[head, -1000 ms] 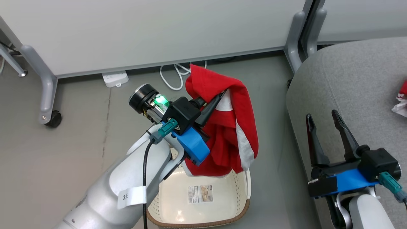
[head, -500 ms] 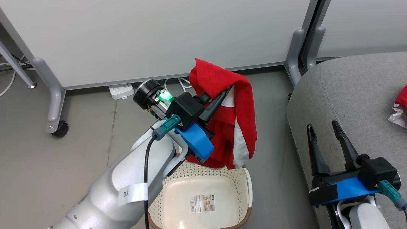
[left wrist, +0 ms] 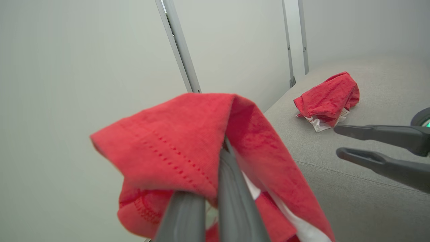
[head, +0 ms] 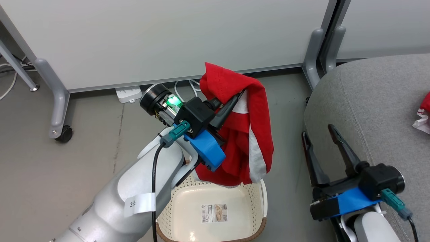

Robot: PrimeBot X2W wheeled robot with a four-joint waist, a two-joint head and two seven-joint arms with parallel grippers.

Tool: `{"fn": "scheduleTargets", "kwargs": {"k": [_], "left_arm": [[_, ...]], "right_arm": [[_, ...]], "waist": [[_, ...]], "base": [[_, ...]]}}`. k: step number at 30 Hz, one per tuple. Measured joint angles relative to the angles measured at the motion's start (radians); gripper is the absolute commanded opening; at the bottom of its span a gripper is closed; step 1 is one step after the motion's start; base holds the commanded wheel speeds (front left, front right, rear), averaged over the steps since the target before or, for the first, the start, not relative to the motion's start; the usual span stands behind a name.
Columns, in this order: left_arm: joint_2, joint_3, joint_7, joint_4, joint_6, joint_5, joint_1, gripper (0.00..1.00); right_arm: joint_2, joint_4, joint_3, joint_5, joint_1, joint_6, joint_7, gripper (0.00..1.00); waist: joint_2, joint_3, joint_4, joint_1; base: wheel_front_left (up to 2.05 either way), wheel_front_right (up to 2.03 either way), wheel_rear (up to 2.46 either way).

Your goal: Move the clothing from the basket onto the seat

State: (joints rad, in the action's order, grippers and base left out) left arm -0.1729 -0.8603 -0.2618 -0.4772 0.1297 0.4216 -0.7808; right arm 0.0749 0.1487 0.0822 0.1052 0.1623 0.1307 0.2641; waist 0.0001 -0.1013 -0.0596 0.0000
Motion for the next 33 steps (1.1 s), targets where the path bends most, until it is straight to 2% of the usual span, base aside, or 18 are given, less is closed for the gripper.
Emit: {"fn": "scheduleTargets", "kwargs": {"k": [8, 15, 22, 33], "left_arm": [[0.002, 0.001, 0.0, 0.001, 0.0, -0.003, 0.0, 0.0], [0.009, 0.001, 0.0, 0.003, 0.0, -0.008, -0.011, 0.0], [0.019, -0.002, 0.0, 0.008, 0.0, -0.011, -0.026, 0.0], [0.031, -0.008, 0.0, 0.016, 0.0, -0.018, -0.047, 0.0]], "right_arm": [[0.021, -0.033, 0.128, 0.003, 0.056, 0.0, 0.0, 1.0], [0.039, -0.014, 0.234, 0.008, 0.136, 0.0, 0.0, 1.0], [0.042, 0.068, 0.297, -0.011, 0.231, 0.0, 0.0, 1.0], [0.016, 0.265, 0.316, -0.061, 0.322, 0.0, 0.0, 1.0]], "waist": [[0.0, -0.012, -0.004, 0.0], [0.0, -0.031, -0.012, 0.0], [0.0, -0.059, -0.027, 0.0], [-0.0001, -0.089, -0.051, 0.0001]], "base": [[0.0, 0.0, 0.0], [0.0, 0.0, 0.0], [0.0, 0.0, 0.0], [0.0, 0.0, 0.0]]}}
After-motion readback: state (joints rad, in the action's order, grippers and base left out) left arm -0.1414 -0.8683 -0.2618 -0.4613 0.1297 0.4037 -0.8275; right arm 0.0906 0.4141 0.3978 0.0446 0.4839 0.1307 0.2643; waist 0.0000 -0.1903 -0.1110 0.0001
